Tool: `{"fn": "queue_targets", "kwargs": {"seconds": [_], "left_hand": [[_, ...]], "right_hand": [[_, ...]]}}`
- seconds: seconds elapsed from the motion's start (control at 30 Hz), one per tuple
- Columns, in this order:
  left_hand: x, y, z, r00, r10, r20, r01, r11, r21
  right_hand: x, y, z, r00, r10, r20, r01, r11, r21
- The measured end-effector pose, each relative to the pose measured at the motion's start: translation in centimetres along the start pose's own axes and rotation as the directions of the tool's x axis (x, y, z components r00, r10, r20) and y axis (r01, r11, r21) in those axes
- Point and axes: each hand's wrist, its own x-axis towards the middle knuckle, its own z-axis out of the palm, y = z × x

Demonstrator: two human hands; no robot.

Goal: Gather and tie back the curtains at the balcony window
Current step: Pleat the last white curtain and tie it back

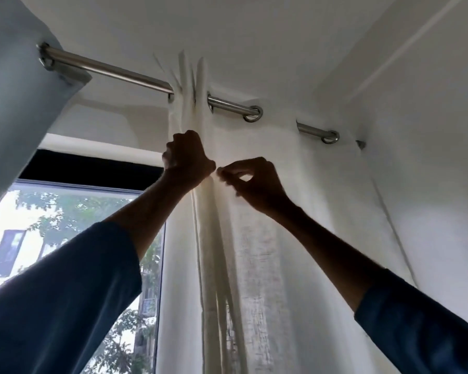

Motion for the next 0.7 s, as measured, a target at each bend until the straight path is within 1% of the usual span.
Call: {"fn": "queue_targets", "kwargs": {"seconds": [0.03,0.07,0.1,0.13,0.17,0.23,0.27,0.3,0.33,0.37,0.47,0.5,0.6,0.7], "left_hand": [[-0.8,-0.1,0.3,1.0,0.013,0.0,-0.013,1.0,0.007],[-1.6,-0.3,0.6,1.0,0.026,-0.005,-0.026,1.0,0.009],[-2.5,-0.6,0.9,0.999,0.036,-0.013,-0.036,0.999,0.01],[-3.4,-1.0,1.4,0.999,0.044,-0.02,-0.044,0.999,0.0],[-4.4,-1.4,2.0,0.998,0.051,-0.025,-0.051,0.999,-0.019],[-6.5,-2.2,3.2,0.997,0.072,-0.029,-0.074,0.995,-0.071],[-7.5,-2.6,3.7,0.996,0.085,-0.028,-0.087,0.992,-0.09],[-8.6,-2.9,4.3,0.995,0.092,-0.025,-0.094,0.991,-0.094],[-9.4,-3.1,4.8,0.995,0.098,-0.025,-0.1,0.991,-0.089],[-9.9,-3.3,5.2,0.994,0.106,-0.031,-0.108,0.991,-0.079],[-9.8,-4.0,5.7,0.985,0.14,-0.101,-0.147,0.987,-0.061],[-9.4,-4.3,5.7,0.98,0.151,-0.128,-0.158,0.986,-0.053],[-7.9,-4.5,5.3,0.959,0.184,-0.216,-0.197,0.98,-0.038],[-6.4,-4.7,4.7,0.925,0.23,-0.303,-0.253,0.967,-0.038]], "right_hand": [[0.1,1.2,-1.1,0.992,0.013,-0.123,-0.022,0.997,-0.071],[0.2,2.6,-2.1,0.968,0.018,-0.25,-0.063,0.983,-0.174],[0.5,4.1,-3.2,0.935,0.054,-0.349,-0.155,0.951,-0.267],[0.8,5.6,-4.3,0.904,0.144,-0.402,-0.286,0.903,-0.32],[1.1,6.9,-5.3,0.87,0.284,-0.403,-0.425,0.846,-0.32],[0.9,8.3,-6.7,0.748,0.581,-0.321,-0.654,0.728,-0.206],[0.6,8.9,-6.9,0.685,0.683,-0.253,-0.724,0.677,-0.134],[0.2,9.5,-6.8,0.654,0.732,-0.188,-0.753,0.652,-0.081],[-0.2,10.0,-6.5,0.661,0.733,-0.163,-0.748,0.659,-0.072],[-0.4,10.5,-6.1,0.688,0.703,-0.177,-0.723,0.684,-0.093],[0.5,11.2,-5.0,0.775,0.529,-0.345,-0.601,0.786,-0.144],[1.1,11.2,-4.8,0.797,0.478,-0.371,-0.561,0.812,-0.16],[2.9,9.9,-3.0,0.881,0.347,-0.322,-0.429,0.873,-0.234],[3.2,5.9,0.6,0.956,0.155,-0.248,-0.216,0.945,-0.245]]}}
